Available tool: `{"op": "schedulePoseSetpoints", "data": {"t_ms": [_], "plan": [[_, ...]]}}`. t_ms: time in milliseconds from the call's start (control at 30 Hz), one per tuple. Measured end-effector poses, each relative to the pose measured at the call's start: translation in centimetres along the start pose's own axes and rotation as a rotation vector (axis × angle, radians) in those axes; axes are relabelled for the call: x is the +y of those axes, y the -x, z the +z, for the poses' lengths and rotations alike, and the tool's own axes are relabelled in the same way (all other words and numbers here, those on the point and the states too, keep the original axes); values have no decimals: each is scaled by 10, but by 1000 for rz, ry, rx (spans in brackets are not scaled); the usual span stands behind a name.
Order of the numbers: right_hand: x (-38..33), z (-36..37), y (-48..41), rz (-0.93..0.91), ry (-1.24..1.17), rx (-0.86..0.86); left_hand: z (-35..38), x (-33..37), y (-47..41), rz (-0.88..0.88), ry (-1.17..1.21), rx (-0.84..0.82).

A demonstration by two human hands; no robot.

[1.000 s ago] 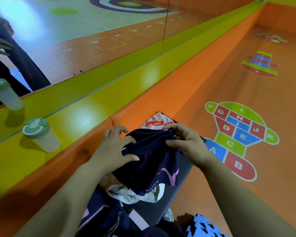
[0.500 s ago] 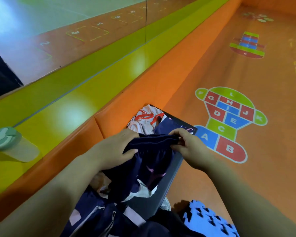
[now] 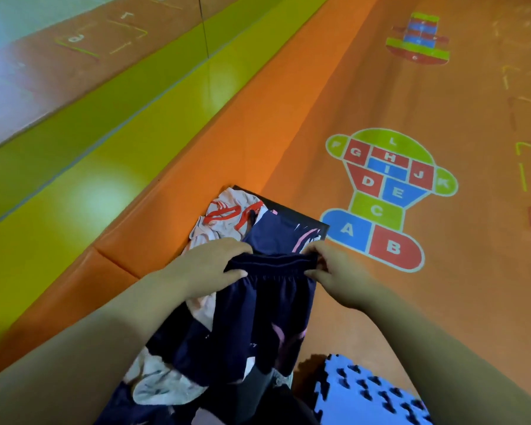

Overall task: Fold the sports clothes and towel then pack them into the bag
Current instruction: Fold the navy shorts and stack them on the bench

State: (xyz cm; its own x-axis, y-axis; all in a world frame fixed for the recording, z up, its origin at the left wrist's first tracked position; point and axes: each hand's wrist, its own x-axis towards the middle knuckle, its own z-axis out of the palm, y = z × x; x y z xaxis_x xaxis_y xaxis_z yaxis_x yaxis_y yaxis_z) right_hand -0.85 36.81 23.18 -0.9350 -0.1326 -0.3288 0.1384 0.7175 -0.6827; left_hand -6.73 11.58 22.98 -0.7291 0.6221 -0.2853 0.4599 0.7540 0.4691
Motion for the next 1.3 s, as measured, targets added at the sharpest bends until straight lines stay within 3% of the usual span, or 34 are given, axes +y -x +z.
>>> {"op": "schedulePoseSetpoints", "data": {"t_ms": [367, 433, 500, 667, 967, 1100, 1300], "plan": [[28, -79, -92, -13, 94, 296, -45, 0, -139, 87, -4, 348], [40, -75, -91, -73, 104, 315, -34, -3, -145, 189, -50, 390], [61, -60, -88, -115, 121, 289, -13, -10, -146, 250, -130, 346], [116, 5, -84, -58, 95, 83, 67, -39, -137, 214, -146, 156], [157, 96, -57, 153, 112, -304, 174, -64, -86, -42, 85, -141], [161, 116, -48, 171, 35, -344, 190, -72, -71, -126, 163, -311], [179, 127, -65, 269, -132, -309, 203, -90, -78, -285, 389, -328]]}}
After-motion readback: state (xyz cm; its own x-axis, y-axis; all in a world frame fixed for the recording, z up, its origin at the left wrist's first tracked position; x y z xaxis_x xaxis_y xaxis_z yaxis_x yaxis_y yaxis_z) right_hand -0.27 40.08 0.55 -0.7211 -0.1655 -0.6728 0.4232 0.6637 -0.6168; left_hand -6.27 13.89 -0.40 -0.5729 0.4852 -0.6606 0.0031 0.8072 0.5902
